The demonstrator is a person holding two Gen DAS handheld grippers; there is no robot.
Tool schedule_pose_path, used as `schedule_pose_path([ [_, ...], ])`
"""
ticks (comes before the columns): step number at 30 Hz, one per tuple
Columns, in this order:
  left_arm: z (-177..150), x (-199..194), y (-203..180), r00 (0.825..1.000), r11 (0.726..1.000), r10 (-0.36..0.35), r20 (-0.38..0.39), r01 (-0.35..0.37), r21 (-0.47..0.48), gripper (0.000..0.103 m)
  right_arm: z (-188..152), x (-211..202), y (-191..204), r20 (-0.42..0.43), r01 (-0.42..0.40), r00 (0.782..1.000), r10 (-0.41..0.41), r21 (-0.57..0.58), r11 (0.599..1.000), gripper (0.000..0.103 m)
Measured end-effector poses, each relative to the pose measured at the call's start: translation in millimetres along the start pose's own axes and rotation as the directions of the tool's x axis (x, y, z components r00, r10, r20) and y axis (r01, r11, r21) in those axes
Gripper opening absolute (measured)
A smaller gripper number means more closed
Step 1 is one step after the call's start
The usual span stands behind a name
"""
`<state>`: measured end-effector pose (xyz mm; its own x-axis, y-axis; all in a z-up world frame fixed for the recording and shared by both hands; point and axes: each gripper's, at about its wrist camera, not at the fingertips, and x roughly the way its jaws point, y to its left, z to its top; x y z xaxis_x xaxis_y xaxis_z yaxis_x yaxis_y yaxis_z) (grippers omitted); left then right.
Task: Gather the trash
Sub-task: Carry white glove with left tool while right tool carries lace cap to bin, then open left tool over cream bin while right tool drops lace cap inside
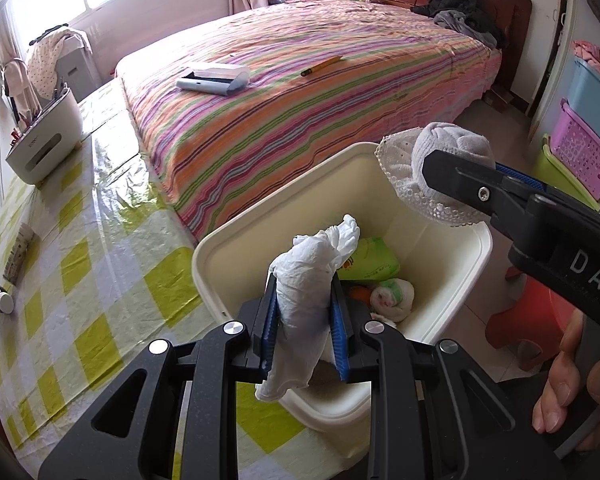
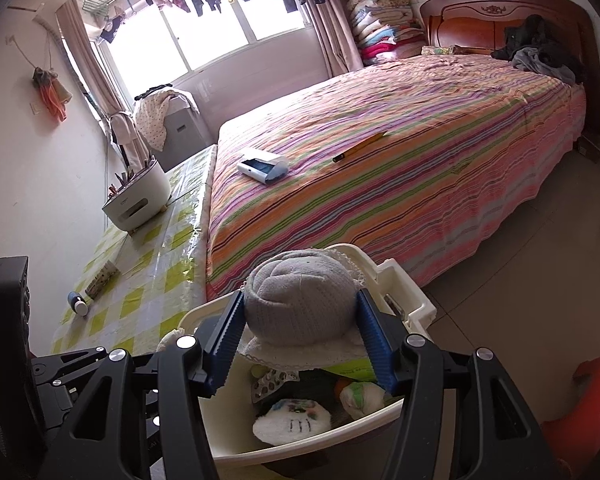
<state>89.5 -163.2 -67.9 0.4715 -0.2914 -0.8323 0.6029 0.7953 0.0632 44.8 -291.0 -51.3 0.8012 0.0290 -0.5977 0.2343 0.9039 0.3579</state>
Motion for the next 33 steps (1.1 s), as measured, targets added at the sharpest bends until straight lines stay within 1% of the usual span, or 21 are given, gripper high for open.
schedule_pose_path([
  [9, 2.6, 8.0, -8.7, 1.000, 1.000, -0.009, -0.007, 0.009, 0.018, 0.022, 0.8, 0.0, -9.6, 0.001, 0.017, 1.000, -0.017, 0.016, 1.000, 0.055],
  [27, 7.0, 27.4, -14.4, 0.999, 0.999, -0.027, -0.034, 0.028, 0.036, 0.023, 2.0, 3.7, -17.8, -0.005, 0.047, 0.999, -0.047, 0.037, 0.998, 0.055],
  [33, 7.8, 30.8, -12.7, 0.999, 0.999, -0.033, -0.039, 0.034, 0.026, 0.026, 2.3, 4.1, -20.7, -0.007, 0.055, 0.998, -0.055, 0.047, 0.997, 0.055],
])
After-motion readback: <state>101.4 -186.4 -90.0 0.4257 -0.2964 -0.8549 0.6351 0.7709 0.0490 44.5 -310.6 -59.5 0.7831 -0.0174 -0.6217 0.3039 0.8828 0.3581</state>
